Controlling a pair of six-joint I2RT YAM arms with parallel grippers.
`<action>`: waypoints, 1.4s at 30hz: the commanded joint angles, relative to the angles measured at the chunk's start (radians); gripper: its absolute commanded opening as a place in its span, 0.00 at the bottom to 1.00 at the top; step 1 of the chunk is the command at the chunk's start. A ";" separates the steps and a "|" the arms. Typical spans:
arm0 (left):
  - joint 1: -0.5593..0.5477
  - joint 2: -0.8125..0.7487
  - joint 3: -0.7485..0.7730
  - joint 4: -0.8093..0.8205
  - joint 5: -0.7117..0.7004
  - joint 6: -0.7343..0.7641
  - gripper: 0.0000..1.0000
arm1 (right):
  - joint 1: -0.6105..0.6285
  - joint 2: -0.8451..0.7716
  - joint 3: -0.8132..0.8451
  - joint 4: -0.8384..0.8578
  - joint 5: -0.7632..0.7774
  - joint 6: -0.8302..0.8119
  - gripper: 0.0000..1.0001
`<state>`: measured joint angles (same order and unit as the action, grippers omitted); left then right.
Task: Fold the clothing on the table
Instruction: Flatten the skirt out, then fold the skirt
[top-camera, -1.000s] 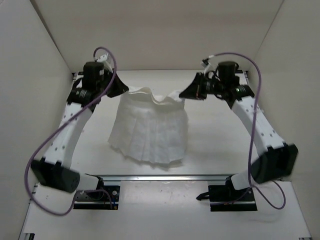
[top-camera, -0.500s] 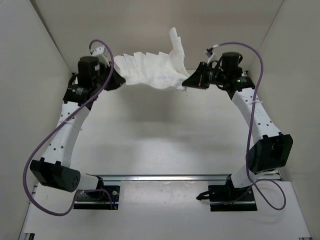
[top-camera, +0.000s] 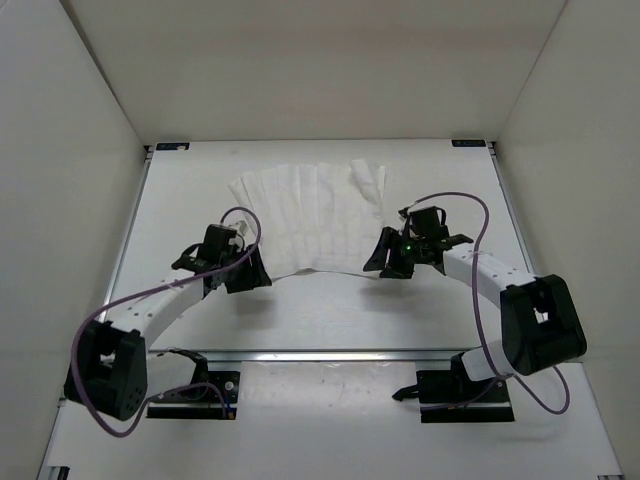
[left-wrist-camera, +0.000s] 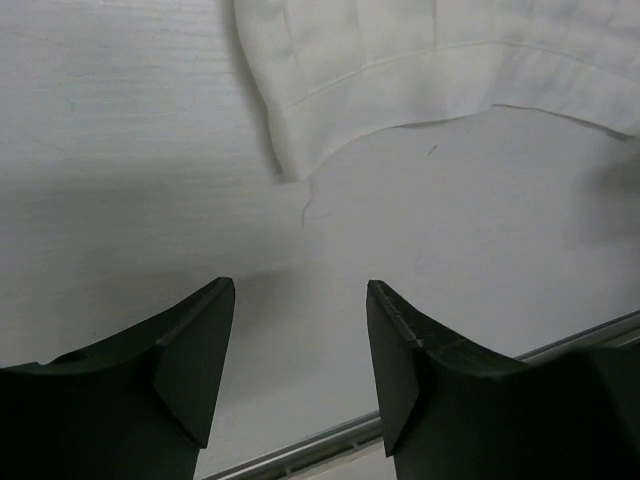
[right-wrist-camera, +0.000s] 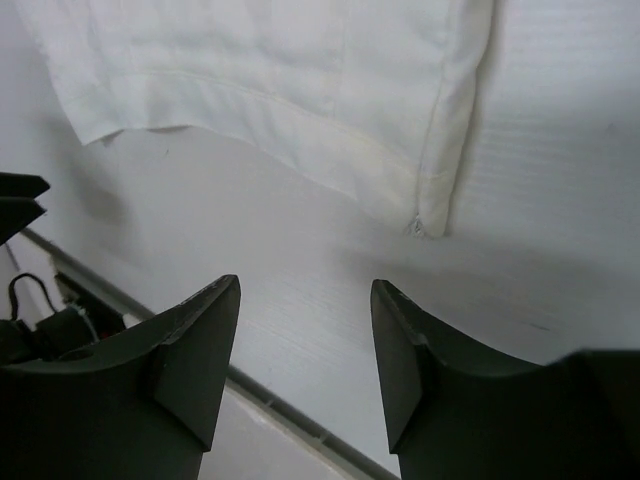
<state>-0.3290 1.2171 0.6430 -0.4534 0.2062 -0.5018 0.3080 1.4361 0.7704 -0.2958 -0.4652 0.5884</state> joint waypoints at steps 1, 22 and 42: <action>-0.001 -0.071 -0.051 0.114 -0.025 -0.018 0.66 | 0.006 -0.033 -0.003 0.055 0.140 -0.056 0.53; -0.048 0.203 -0.089 0.476 -0.242 -0.182 0.63 | -0.012 0.184 0.018 0.176 0.192 -0.065 0.29; -0.079 -0.319 0.001 -0.126 -0.166 -0.032 0.00 | 0.071 -0.411 -0.080 -0.288 0.165 -0.048 0.00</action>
<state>-0.3981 0.9829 0.6189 -0.4095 0.0288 -0.5564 0.3775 1.1072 0.7269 -0.4503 -0.3119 0.5247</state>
